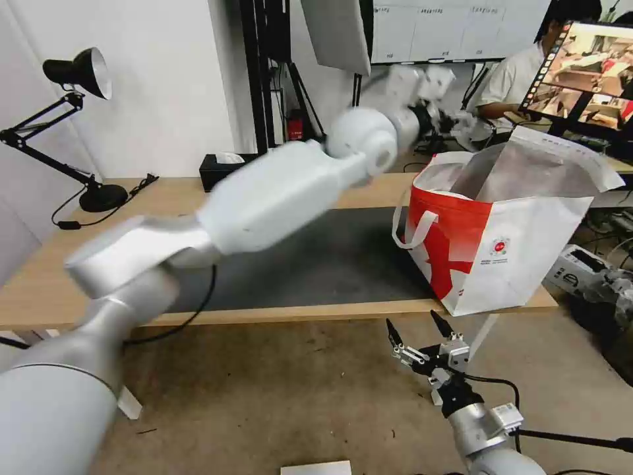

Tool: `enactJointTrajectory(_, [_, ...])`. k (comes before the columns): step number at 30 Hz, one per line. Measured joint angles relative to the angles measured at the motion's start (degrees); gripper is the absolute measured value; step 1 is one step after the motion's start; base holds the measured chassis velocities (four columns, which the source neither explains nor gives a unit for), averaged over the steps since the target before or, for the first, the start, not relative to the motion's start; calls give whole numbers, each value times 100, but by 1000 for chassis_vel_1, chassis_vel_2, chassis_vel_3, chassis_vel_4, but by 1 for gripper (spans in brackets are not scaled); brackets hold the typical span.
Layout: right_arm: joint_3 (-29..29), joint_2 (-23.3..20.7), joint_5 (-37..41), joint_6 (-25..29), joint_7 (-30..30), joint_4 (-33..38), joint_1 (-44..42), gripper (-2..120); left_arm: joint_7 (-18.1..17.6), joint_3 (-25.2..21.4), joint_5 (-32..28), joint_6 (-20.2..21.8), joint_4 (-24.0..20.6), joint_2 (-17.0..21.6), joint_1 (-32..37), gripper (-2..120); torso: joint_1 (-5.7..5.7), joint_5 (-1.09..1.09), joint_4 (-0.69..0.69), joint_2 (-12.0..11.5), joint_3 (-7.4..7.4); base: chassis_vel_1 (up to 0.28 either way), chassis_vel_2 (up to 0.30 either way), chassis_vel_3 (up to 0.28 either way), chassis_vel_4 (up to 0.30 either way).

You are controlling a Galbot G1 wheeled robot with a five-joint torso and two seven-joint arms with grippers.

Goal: Pick up the trash from the table and place it into the takeout bag.

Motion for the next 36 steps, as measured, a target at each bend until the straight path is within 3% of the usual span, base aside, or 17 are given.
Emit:
enactJointTrajectory(3, [0,0,0,0,0,0,0,100,-359,-76,83,-331,-735,762,224,100,0,-2,4,0,0,0,0,0,0])
enactJointTrajectory(4, [0,0,0,0,0,0,0,100,-359,-76,83,-331,-735,762,224,100,0,-2,4,0,0,0,0,0,0])
enactJointTrajectory(6, [0,0,0,0,0,0,0,100,-569,-207,138,-560,-1181,1244,477,100,0,0,0,0,0,0,0,0,0])
enactJointTrajectory(7, [0,0,0,0,0,0,0,100,-569,-207,138,-560,-1181,1244,477,100,0,0,0,0,0,0,0,0,0])
enactJointTrajectory(9, [0,0,0,0,2,0,0,100,-753,-466,174,-692,-1623,1823,878,100,0,0,-1,0,0,0,0,0,0])
enactJointTrajectory(10, [0,0,0,0,0,0,0,100,-789,-607,217,-736,-1769,2067,1073,100,0,-1,0,0,0,0,0,0,0])
enactJointTrajectory(11, [0,0,0,0,0,0,0,100,-789,-607,217,-736,-1769,2067,1073,100,0,-1,0,0,0,0,0,0,0])
enactJointTrajectory(14, [0,0,0,0,0,0,1,100,-790,-1130,383,-897,-2167,2734,1864,100,-1,-3,4,0,0,0,0,0,0])
enactJointTrajectory(15, [0,0,0,0,0,0,1,100,-790,-1130,383,-897,-2167,2734,1864,100,-1,-3,4,0,0,0,0,0,0])
enactJointTrajectory(18, [0,0,0,0,0,0,0,100,-662,-1851,580,-1064,-2495,3189,2852,100,-1,-1,1,0,0,0,0,0,0])
enactJointTrajectory(20, [0,0,0,0,0,0,0,100,-649,-1984,617,-1092,-2540,3237,3009,100,0,-1,1,0,0,0,0,0,0])
enactJointTrajectory(21, [0,0,0,0,0,0,0,100,-598,-2394,764,-1187,-2703,3355,3533,100,0,2,0,1,0,0,0,0,0])
enactJointTrajectory(22, [0,0,0,0,0,0,0,100,-598,-2394,764,-1187,-2703,3355,3533,100,0,2,0,1,0,0,0,0,0])
enactJointTrajectory(25, [0,0,0,0,0,0,0,100,-427,-3294,1167,-1366,-2958,3527,4799,100,-1,-1,1,1,0,0,0,0,0])
enactJointTrajectory(30, [0,0,0,0,0,0,0,100,-392,-3947,1585,-1593,-3174,3630,5777,100,-1,2,1,1,0,0,0,0,0])
enactJointTrajectory(33, [0,0,0,0,0,0,0,100,-383,-4420,1838,-1656,-3373,3590,6567,100,-1,1,0,1,0,0,0,0,0])
enactJointTrajectory(36, [0,0,0,0,0,0,0,100,-373,-5128,2399,-1708,-3581,3315,7639,100,-1,2,0,1,0,0,0,0,0])
